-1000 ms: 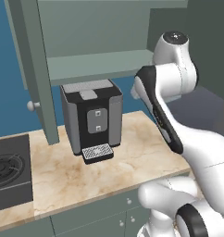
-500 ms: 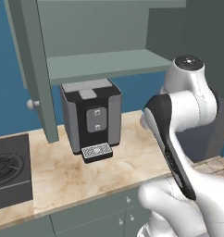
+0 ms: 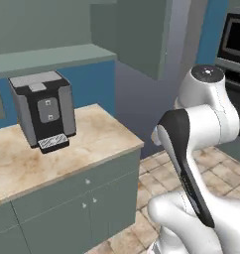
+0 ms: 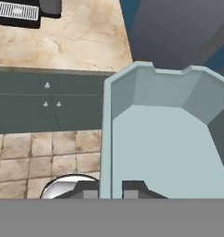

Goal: Retrieve the tupperware and aluminum foil from the cabinet and place them on the dining counter near the plate with bell pepper and kebab skewer to prepare for storing leftovers.

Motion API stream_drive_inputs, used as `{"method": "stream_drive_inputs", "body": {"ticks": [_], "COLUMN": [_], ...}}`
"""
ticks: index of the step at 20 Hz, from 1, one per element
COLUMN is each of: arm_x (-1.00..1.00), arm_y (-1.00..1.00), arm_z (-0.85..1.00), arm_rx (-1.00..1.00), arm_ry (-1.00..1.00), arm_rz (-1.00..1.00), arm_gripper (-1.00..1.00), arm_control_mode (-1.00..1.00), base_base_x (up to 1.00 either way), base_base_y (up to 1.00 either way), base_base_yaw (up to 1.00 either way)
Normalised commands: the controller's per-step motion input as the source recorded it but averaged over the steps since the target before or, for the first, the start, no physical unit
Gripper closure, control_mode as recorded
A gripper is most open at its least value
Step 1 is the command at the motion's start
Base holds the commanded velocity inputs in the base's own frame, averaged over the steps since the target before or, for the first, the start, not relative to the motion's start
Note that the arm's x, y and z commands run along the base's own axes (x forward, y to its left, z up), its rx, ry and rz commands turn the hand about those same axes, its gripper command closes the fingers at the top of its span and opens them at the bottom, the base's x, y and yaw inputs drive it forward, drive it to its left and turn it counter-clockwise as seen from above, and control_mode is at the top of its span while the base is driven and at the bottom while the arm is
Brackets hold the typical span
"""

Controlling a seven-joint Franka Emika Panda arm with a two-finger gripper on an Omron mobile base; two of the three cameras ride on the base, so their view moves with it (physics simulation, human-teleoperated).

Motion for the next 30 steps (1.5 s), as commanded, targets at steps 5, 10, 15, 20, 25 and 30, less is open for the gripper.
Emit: {"method": "stream_drive_inputs", "body": {"ticks": [5, 10, 15, 20, 25, 30], "arm_x": [0.0, 0.0, 0.0, 0.0, 0.0, 0.0], "arm_y": [0.0, 0.0, 0.0, 0.0, 0.0, 0.0], "arm_z": [0.0, 0.0, 0.0, 0.0, 0.0, 0.0], "arm_rx": [0.0, 0.0, 0.0, 0.0, 0.0, 0.0], "arm_ry": [0.0, 0.0, 0.0, 0.0, 0.0, 0.0], "arm_rz": [0.0, 0.0, 0.0, 0.0, 0.0, 0.0], "arm_gripper": [1.0, 1.0, 1.0, 1.0, 1.0, 1.0], "arm_control_mode": [1.0, 1.0, 1.0, 1.0, 1.0, 1.0], "base_base_x": [-0.01, 0.0, 0.0, 0.0, 0.19, 0.67], "base_base_y": [-0.49, -0.28, -0.06, 0.0, 0.0, 0.0], "base_base_yaw": [-0.77, -0.82, -0.87, -0.9, -0.79, -0.62]}}
